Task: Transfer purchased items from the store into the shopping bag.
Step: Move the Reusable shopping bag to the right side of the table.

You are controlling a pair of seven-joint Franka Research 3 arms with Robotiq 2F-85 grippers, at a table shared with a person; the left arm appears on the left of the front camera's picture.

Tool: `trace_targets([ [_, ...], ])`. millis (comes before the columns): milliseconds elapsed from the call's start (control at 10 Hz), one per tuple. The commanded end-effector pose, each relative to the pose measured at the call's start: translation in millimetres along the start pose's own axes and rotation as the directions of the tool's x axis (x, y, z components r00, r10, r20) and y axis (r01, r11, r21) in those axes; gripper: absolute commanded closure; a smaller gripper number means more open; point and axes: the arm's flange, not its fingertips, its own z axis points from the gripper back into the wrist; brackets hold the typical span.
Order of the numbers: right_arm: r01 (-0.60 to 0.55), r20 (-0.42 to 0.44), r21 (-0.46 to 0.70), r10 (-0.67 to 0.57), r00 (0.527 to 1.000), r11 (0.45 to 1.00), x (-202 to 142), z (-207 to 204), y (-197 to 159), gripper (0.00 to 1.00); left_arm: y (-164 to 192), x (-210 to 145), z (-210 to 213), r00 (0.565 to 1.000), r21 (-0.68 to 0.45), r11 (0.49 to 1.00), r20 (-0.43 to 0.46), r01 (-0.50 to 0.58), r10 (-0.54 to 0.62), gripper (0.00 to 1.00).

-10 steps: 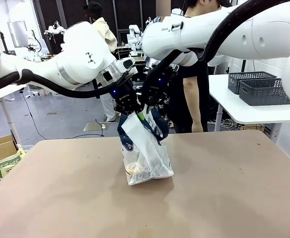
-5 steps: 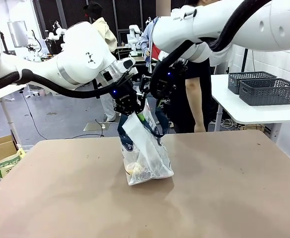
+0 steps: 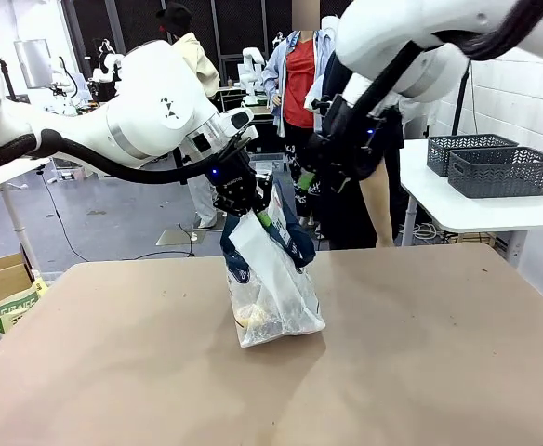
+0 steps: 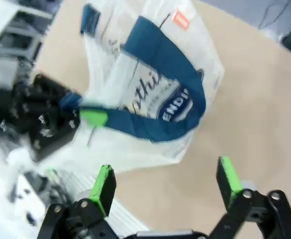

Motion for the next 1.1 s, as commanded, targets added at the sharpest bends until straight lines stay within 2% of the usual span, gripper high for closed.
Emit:
trace_targets([
  [0, -0.269, 0.068, 0.007, 0.268, 0.961, 0.963, -45.5, 9.8, 0.3, 0.0, 0.4, -2.1, 3.6, 1.0, -0.005, 1.0, -0.003, -0.007, 0.007, 1.0],
  [100, -0.401, 0.075, -0.059, 0.405, 0.911, 0.914, -59.0, 10.0, 0.0, 0.0, 0.4, -2.1, 3.6, 1.0, -0.005, 1.0, -0.003, -0.007, 0.007, 1.0],
  [200, -0.483, 0.097, -0.059, 0.487, 0.868, 0.874, -65.6, 13.2, 0.0, 0.0, 0.4, -2.1, 3.6, 1.0, -0.005, 1.0, -0.003, -0.007, 0.007, 1.0],
  [400, -0.496, 0.22, -0.105, 0.506, 0.834, 0.862, -69.9, 15.9, -11.2, 0.0, 0.4, -2.1, 3.6, 1.0, -0.005, 1.0, -0.003, -0.007, 0.007, 1.0],
  [500, -0.477, 0.247, -0.097, 0.486, 0.838, 0.873, -72.4, 16.5, -16.3, 0.0, 0.4, -2.1, 3.6, 1.0, -0.005, 1.0, -0.003, -0.007, 0.007, 1.0],
  [600, -0.472, 0.227, -0.07, 0.475, 0.85, 0.879, -67.0, 10.1, -16.6, 0.0, 0.4, -2.1, 3.6, 1.0, -0.005, 1.0, -0.003, -0.007, 0.007, 1.0],
  [700, -0.48, 0.171, -0.126, 0.496, 0.852, 0.868, -61.0, 26.4, -10.7, 0.0, -0.2, -0.1, 0.1, 1.0, 0.0, 1.0, 0.0, 0.0, 0.0, 1.0],
  [1000, -0.48, 0.171, -0.126, 0.496, 0.852, 0.868, -61.0, 26.4, -10.7, 0.0, 1.6, 32.4, 37.6, 0.993, 0.217, 0.976, -0.115, 0.011, 0.014, 1.0],
])
